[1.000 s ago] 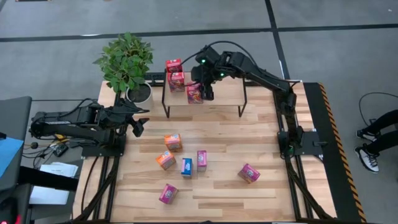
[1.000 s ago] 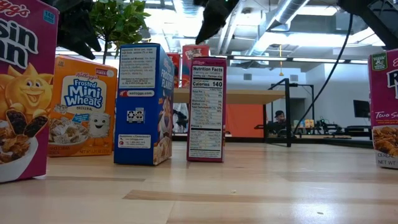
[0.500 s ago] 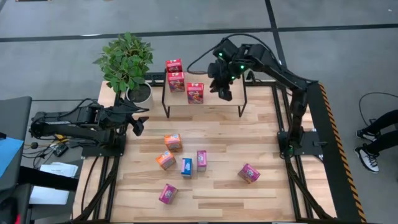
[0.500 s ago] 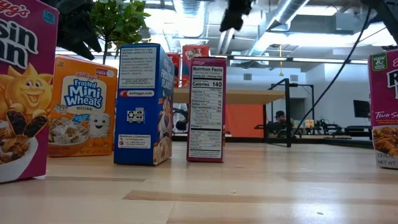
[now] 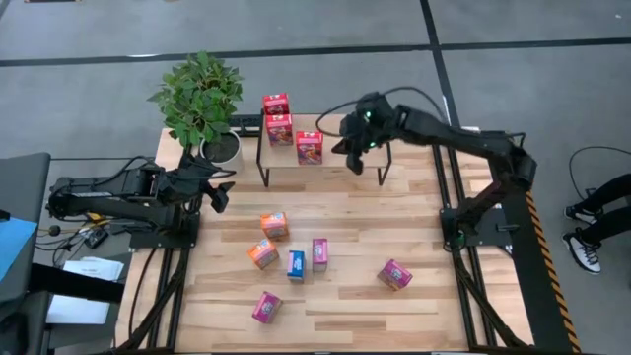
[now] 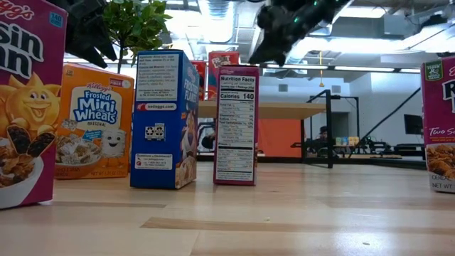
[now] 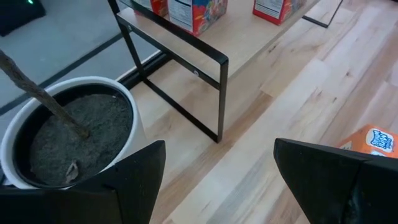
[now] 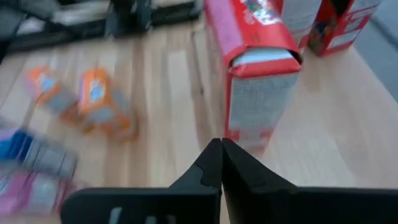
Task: Stack cereal on shelf
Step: Put the red cereal box on the shelf aligned with the other red cereal box on the shelf
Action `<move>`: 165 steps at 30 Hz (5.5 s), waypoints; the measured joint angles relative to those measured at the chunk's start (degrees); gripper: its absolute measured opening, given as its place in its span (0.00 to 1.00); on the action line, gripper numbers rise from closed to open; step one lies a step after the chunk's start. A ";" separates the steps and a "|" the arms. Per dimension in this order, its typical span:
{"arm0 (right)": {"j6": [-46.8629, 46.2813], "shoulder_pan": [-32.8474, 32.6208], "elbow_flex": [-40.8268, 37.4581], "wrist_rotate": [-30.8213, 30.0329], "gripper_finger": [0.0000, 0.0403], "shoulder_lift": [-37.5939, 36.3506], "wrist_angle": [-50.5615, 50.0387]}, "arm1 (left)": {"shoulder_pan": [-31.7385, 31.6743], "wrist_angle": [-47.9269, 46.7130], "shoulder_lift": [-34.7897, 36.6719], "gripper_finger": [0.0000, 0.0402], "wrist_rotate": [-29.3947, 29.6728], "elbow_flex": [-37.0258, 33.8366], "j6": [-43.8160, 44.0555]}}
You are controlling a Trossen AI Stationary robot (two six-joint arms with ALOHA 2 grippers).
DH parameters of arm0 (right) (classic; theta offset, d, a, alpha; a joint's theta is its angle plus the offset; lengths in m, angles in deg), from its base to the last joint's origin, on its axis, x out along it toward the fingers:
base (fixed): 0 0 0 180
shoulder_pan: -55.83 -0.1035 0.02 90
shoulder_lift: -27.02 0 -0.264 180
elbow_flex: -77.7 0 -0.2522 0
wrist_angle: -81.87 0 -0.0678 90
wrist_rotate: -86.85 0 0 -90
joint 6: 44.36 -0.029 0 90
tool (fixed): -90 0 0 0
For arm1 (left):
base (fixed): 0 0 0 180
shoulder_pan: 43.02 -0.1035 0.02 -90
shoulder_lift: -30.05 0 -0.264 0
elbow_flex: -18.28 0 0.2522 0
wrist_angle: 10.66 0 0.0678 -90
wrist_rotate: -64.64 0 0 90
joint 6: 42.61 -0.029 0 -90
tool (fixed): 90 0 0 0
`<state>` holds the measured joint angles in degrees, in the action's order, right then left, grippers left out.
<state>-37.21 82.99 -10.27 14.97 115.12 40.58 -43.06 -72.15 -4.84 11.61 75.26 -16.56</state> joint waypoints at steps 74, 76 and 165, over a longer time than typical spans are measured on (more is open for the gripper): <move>10.66 0.18 6.61 -1.93 0.04 16.21 16.05 | 0.00 0.01 0.02 0.72 8.92 0.00 12.80; 10.98 0.21 6.61 -1.95 0.04 16.21 16.64 | -0.01 0.01 0.02 0.72 8.92 0.00 12.80; 14.15 1.07 6.63 -4.53 0.05 18.06 18.90 | -0.02 0.05 0.00 0.72 12.92 0.00 20.10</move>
<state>-23.06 84.06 -3.64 10.44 133.18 59.48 -43.08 -72.10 -4.84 24.53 75.26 3.54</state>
